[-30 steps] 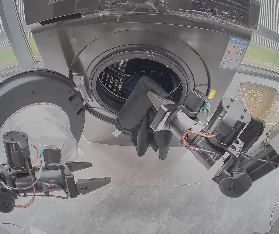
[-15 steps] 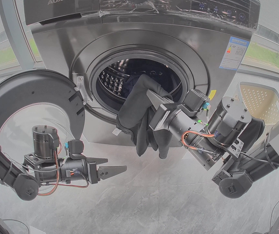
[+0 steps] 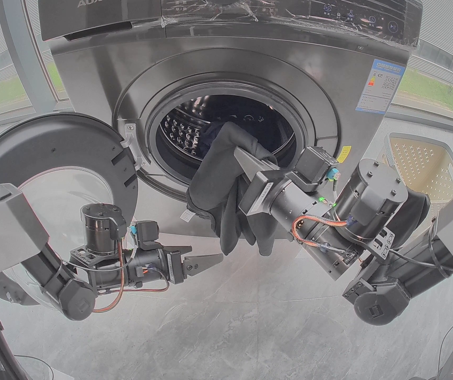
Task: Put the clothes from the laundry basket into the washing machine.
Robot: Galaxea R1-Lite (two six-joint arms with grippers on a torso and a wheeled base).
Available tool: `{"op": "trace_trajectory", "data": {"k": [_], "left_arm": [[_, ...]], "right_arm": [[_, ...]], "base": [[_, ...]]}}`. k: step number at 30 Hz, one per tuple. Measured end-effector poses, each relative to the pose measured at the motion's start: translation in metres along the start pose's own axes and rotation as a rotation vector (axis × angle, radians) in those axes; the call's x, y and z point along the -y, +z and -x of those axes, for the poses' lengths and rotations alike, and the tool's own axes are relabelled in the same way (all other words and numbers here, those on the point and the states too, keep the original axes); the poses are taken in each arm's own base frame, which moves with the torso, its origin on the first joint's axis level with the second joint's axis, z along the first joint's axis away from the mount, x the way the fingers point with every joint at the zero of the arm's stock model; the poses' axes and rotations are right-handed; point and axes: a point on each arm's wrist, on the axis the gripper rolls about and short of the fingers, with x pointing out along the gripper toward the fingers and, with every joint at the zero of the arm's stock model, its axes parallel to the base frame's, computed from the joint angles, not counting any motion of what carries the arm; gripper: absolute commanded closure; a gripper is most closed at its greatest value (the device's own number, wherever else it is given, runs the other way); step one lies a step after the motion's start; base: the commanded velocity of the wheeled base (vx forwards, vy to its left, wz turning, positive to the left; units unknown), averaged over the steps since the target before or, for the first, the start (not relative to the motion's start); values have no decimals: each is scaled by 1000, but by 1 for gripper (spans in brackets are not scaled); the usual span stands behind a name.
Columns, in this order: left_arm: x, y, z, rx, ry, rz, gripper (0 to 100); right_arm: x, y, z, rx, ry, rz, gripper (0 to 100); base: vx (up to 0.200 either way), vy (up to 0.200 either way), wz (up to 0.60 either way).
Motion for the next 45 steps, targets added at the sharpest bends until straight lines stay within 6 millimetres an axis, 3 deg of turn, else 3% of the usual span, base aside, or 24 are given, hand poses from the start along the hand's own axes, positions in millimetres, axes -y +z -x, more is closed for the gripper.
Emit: {"op": "trace_trajectory", "data": {"k": [16,28,29,38,45], "left_arm": [[-12,2,-47,89,-4,8,0],[-12,5,-62,148,6,6,0],[-11,5,-63,154,5,7,100],[-8,7,-75,190,3,19,100],[-3,4,-72,177,-2,21,100]], "right_arm": [[-6,2,2,7,16,-7,100],[-6,3,3,15,18,-9,100],[-6,2,3,14,18,-8,100],[-5,1,5,8,16,-7,100],[-3,0,6,3,11,-4,100]], "base": [[0,0,0],[0,0,0],[0,0,0],[0,0,0],[0,0,0]]}}
